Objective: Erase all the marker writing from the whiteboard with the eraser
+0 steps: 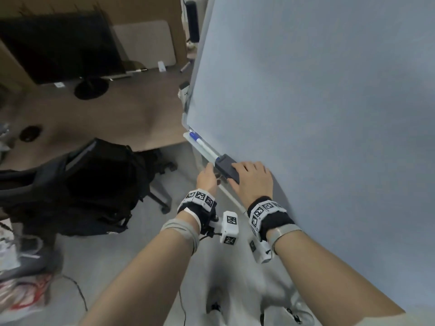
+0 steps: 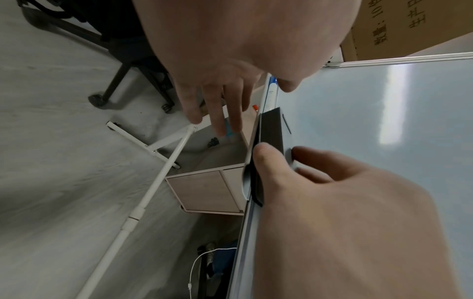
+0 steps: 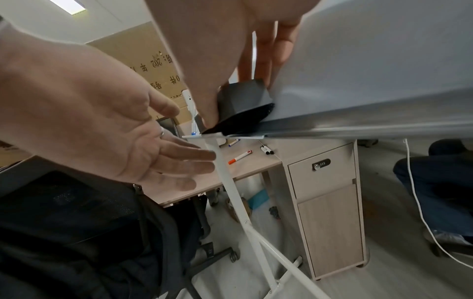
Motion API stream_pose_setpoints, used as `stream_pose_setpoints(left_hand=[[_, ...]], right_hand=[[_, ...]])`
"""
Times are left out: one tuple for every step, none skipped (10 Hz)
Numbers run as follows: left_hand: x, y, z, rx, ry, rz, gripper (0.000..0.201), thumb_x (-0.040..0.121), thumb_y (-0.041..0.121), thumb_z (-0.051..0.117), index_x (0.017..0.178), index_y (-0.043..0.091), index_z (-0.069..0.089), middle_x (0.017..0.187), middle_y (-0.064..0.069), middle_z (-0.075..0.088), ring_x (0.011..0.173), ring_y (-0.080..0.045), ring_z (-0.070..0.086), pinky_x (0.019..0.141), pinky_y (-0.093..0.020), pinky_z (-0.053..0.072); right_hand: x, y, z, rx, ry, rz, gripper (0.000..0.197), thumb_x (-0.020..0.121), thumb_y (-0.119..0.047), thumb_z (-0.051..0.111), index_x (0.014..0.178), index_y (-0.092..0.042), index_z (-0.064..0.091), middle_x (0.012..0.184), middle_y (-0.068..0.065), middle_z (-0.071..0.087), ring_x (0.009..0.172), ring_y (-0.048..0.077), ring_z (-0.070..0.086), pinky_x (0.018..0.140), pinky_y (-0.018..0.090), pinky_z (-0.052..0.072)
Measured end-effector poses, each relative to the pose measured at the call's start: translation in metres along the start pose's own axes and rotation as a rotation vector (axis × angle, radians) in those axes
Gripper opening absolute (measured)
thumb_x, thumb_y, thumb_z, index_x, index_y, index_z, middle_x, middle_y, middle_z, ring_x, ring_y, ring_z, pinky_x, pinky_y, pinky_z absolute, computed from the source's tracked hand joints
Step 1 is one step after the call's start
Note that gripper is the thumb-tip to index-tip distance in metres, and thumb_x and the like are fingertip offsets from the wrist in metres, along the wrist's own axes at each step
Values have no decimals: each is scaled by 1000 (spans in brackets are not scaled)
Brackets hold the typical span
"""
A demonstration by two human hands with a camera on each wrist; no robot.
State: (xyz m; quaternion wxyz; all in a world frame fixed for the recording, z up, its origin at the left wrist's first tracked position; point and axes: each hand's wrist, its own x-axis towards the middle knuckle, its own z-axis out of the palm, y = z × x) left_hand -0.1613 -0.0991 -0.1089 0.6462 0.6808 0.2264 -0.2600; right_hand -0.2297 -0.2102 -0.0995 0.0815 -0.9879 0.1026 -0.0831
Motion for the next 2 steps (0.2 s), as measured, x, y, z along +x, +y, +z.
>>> stream_pose_setpoints(left_hand=[[-3,1,3,-18,-38,-16,37,100,38,40,99,9,63,89,-8,66,66,-15,60,38,-15,45],[2,-3,3,29,-45,-1,50,92,53,38,98,11,66,103,-12,73,90,-28,69,67,-27,50]], right_hand=[[5,-5,0,1,8,-16,42,80,-43,77,116,-25,67,109,-1,67,98,28,56,81,41,46],[7,-5,-2,-48,27,-23,42,83,-45,73,120,-26,66,123,4,61,107,30,53,85,43,45]])
